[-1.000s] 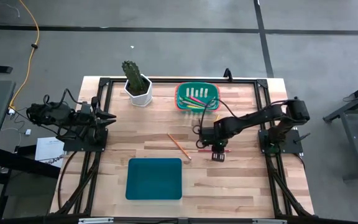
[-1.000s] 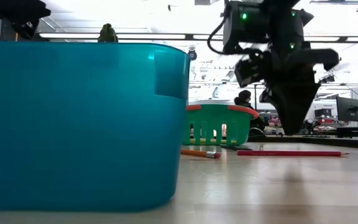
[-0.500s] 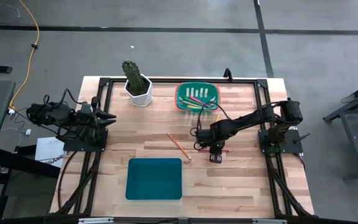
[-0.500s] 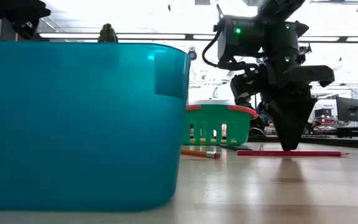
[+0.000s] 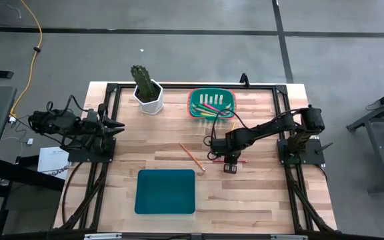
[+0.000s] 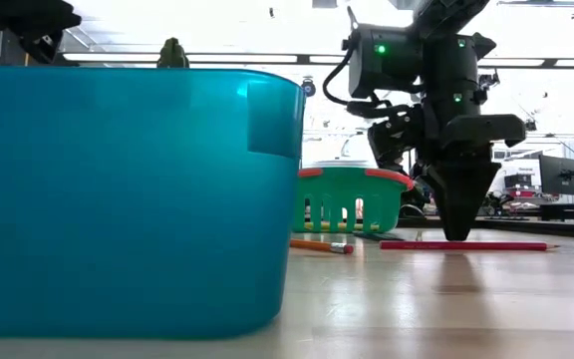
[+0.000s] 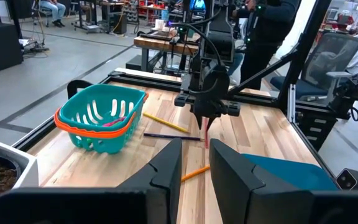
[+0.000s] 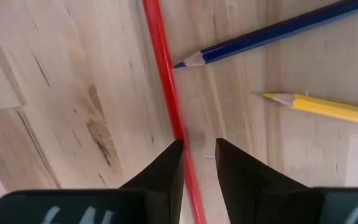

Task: Sort pens & pencils
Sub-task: Put the red pencil into the blue bin

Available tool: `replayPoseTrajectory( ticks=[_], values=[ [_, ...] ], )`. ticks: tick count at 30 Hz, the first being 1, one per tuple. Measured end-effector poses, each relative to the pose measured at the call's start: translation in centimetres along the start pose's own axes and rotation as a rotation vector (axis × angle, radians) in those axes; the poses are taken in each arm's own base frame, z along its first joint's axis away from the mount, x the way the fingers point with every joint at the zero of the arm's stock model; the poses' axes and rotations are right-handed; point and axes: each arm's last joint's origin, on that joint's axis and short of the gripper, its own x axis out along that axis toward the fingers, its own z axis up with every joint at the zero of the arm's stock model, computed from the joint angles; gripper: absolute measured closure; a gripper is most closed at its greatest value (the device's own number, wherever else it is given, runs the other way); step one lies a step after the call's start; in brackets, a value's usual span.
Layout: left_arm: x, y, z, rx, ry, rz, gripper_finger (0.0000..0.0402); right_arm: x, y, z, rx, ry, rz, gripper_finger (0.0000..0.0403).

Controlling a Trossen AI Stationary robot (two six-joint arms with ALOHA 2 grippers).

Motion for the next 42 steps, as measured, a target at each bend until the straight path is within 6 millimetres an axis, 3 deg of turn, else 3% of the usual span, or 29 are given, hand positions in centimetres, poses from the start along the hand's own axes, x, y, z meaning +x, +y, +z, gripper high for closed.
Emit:
replayPoseTrajectory(
  ticks=[6,42],
  values=[
    [0.00,0.00,0.00,0.001,0.000,0.000,0.0330,-0.02,0.23,0.07,-0.021,0.004,0.067,0.0320],
    [-0.01,0.00,0.01,0.001,0.001,0.000,0.0330,0.78,-0.05,0.20,0.083,0.018,-0.003,0.0320]
  ],
)
